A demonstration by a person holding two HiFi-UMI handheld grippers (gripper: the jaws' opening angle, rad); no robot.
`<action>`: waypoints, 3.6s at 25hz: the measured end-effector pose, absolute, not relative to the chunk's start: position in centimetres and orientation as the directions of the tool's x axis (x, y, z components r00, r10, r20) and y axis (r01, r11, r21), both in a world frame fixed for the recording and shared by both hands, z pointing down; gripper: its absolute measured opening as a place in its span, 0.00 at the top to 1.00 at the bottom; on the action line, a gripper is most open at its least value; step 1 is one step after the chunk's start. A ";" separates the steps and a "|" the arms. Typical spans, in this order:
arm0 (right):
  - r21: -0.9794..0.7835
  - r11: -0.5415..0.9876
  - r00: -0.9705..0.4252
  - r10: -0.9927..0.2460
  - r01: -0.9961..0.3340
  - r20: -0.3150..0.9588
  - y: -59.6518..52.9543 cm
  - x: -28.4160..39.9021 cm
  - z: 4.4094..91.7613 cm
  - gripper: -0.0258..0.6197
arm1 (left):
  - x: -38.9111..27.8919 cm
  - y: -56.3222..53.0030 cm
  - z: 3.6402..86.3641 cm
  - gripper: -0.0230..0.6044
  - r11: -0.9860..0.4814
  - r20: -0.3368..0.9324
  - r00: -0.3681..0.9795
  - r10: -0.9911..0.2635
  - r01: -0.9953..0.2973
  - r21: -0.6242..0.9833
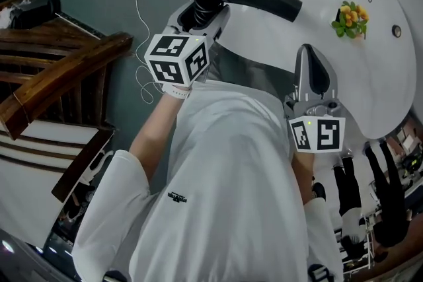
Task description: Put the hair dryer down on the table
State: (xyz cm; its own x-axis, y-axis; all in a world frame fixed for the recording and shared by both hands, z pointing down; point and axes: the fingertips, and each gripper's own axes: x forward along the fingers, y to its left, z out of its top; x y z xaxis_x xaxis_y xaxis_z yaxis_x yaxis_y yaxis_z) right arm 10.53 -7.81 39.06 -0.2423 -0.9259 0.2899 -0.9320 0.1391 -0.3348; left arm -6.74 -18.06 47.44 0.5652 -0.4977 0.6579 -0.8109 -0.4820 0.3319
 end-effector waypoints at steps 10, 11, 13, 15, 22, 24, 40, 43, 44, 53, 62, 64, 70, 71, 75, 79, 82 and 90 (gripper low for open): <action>-0.346 0.077 -0.191 -0.931 -0.935 0.310 -8.3 11.3 40.3 0.94 | -4.8 -20.1 50.8 0.54 -0.518 0.686 0.572 -0.450 -0.793 0.321; -0.348 0.068 -0.185 -0.931 -0.935 0.314 -8.2 11.4 40.4 0.94 | -4.6 -20.3 51.2 0.54 -0.522 0.689 0.572 -0.444 -0.791 0.319; -0.349 0.056 -0.175 -0.931 -0.935 0.319 -8.3 11.4 40.6 0.94 | -4.5 -20.7 52.0 0.54 -0.527 0.694 0.571 -0.439 -0.789 0.316; -0.350 0.046 -0.167 -0.932 -0.936 0.323 -8.3 11.6 40.8 0.94 | -4.3 -21.2 52.9 0.54 -0.526 0.698 0.568 -0.436 -0.790 0.314; -0.354 0.008 -0.137 -0.930 -0.935 0.341 -8.3 12.0 41.5 0.94 | -3.6 -22.7 55.8 0.54 -0.528 0.718 0.555 -0.421 -0.793 0.304; -0.357 -0.001 -0.132 -0.927 -0.934 0.350 -8.3 12.0 41.8 0.94 | -3.3 -23.1 56.7 0.54 -0.532 0.723 0.553 -0.414 -0.792 0.301; -0.371 -0.027 -0.126 -0.916 -0.928 0.381 -8.9 12.4 43.0 0.94 | -1.8 -25.2 62.8 0.54 -0.543 0.797 0.464 -0.386 -0.813 0.210; -0.372 -0.014 -0.137 -0.916 -0.928 0.378 -9.1 12.1 43.0 0.94 | -1.9 -25.5 63.4 0.54 -0.540 0.808 0.445 -0.385 -0.819 0.194; -0.375 -0.016 -0.137 -0.916 -0.927 0.378 -9.1 12.1 43.1 0.94 | -1.9 -25.6 63.6 0.54 -0.538 0.812 0.438 -0.385 -0.822 0.188; -0.380 -0.040 -0.119 -0.915 -0.924 0.385 -8.3 13.3 43.5 0.94 | -1.5 -25.5 64.7 0.54 -0.533 0.822 0.418 -0.387 -0.829 0.171; -0.382 -0.033 -0.122 -0.919 -0.924 0.375 -7.6 13.8 43.2 0.94 | -0.9 -25.4 65.1 0.54 -0.557 0.831 0.402 -0.384 -0.819 0.139; -0.381 -0.033 -0.121 -0.920 -0.924 0.374 -7.4 14.0 43.2 0.94 | -0.8 -25.4 65.0 0.54 -0.565 0.830 0.400 -0.390 -0.815 0.127; -0.378 -0.025 -0.122 -0.925 -0.926 0.359 -6.8 14.4 42.9 0.94 | -1.1 -25.2 64.3 0.49 -0.569 0.816 0.417 -0.401 -0.811 0.135; -0.378 -0.022 -0.123 -0.926 -0.926 0.356 -6.7 14.4 42.8 0.94 | -1.2 -25.2 64.0 0.49 -0.568 0.811 0.418 -0.409 -0.812 0.132; -0.376 -0.009 -0.130 -0.931 -0.927 0.341 -6.4 14.3 42.3 0.94 | -1.7 -24.8 62.7 0.49 -0.557 0.797 0.410 -0.443 -0.822 0.114; -0.371 0.011 -0.139 -0.937 -0.929 0.320 -6.2 14.4 41.6 0.94 | -1.9 -24.2 61.4 0.49 -0.552 0.783 0.414 -0.465 -0.827 0.110; -0.365 0.025 -0.146 -0.941 -0.931 0.307 -6.2 14.5 41.2 0.94 | -2.1 -23.8 60.4 0.50 -0.544 0.769 0.419 -0.482 -0.832 0.112; -0.348 0.074 -0.172 -0.950 -0.935 0.260 -6.7 13.9 39.2 0.94 | -3.0 -21.6 57.2 0.76 -0.553 0.740 0.465 -0.486 -0.819 0.152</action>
